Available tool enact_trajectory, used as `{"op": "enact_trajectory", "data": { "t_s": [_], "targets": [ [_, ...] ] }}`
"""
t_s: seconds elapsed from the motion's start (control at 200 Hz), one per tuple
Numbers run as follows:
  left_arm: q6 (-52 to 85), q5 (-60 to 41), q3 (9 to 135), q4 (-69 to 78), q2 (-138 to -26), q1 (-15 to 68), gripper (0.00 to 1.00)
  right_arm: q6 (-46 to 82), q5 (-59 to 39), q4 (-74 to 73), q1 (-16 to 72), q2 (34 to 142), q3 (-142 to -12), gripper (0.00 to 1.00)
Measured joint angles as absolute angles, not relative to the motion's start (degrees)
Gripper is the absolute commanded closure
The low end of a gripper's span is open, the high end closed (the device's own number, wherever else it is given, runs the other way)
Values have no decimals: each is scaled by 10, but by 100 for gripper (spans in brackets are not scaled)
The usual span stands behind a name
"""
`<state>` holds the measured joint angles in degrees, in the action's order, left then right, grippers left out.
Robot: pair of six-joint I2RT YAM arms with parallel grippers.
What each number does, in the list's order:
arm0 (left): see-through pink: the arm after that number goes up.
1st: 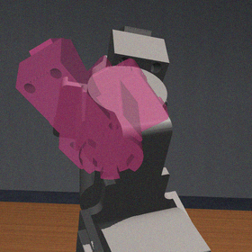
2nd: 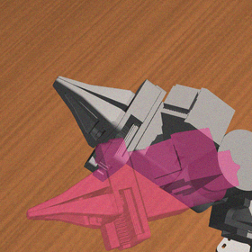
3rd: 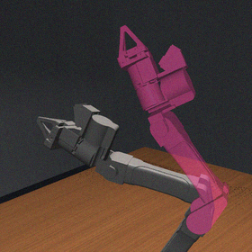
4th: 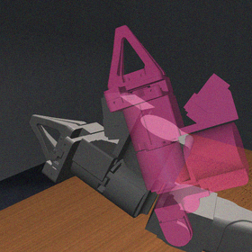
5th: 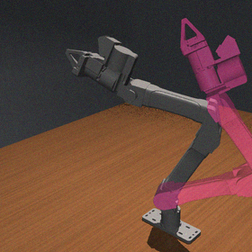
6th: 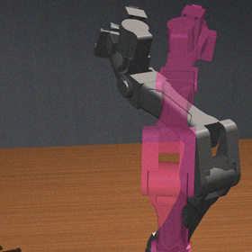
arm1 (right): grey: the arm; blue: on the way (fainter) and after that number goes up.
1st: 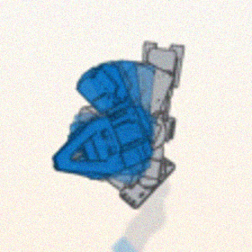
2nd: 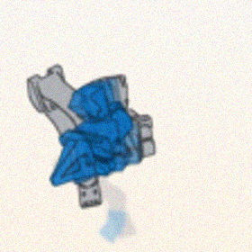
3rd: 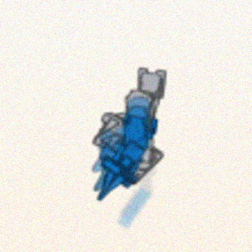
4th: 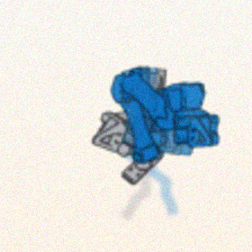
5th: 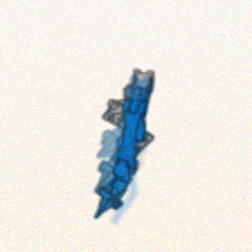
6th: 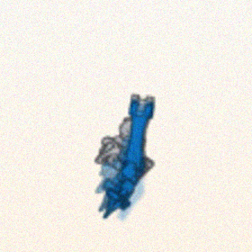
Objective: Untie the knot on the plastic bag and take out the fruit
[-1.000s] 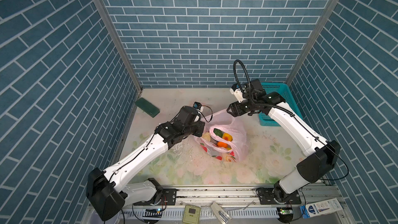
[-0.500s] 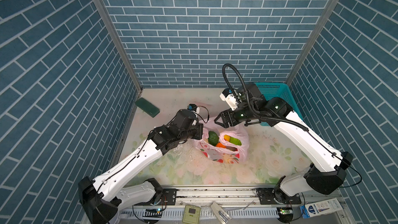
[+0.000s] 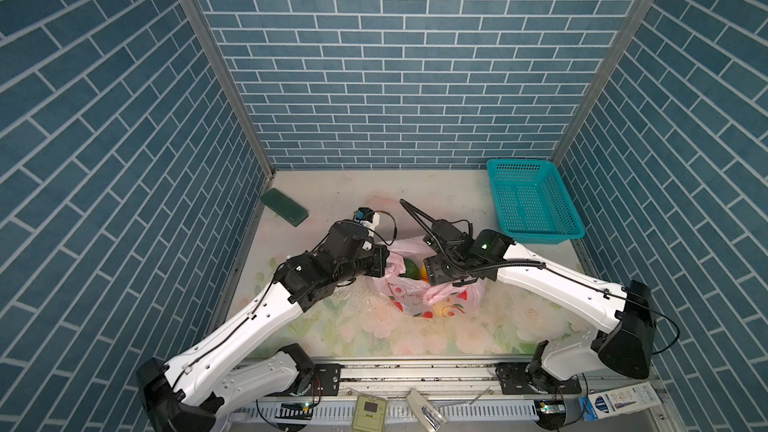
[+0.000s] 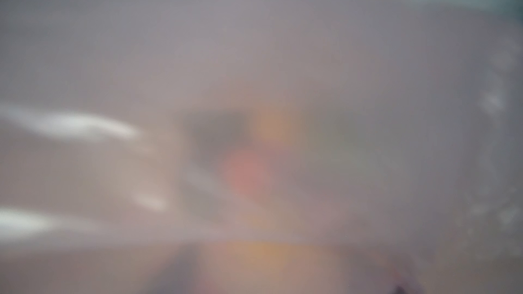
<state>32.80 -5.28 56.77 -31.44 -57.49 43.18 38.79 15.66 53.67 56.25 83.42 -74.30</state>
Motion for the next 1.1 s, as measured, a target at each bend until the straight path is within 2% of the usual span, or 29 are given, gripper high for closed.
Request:
{"op": "enact_trajectory", "data": {
  "t_s": [0.145, 0.325, 0.505, 0.83, 1.1],
  "targets": [
    [326, -61, 532, -312, -547, 433, 100, 390, 249, 551, 496, 810, -736, 17],
    [326, -79, 489, -294, -536, 435, 100, 375, 289, 555, 461, 805, -723, 13],
    [326, -83, 484, -288, -537, 435, 100, 361, 267, 568, 477, 813, -735, 13],
    [333, -96, 509, -279, -545, 434, 100, 362, 190, 570, 557, 813, -855, 14],
    [355, -98, 509, -270, -548, 434, 100, 395, 162, 486, 586, 804, -798, 22]
  ]
}}
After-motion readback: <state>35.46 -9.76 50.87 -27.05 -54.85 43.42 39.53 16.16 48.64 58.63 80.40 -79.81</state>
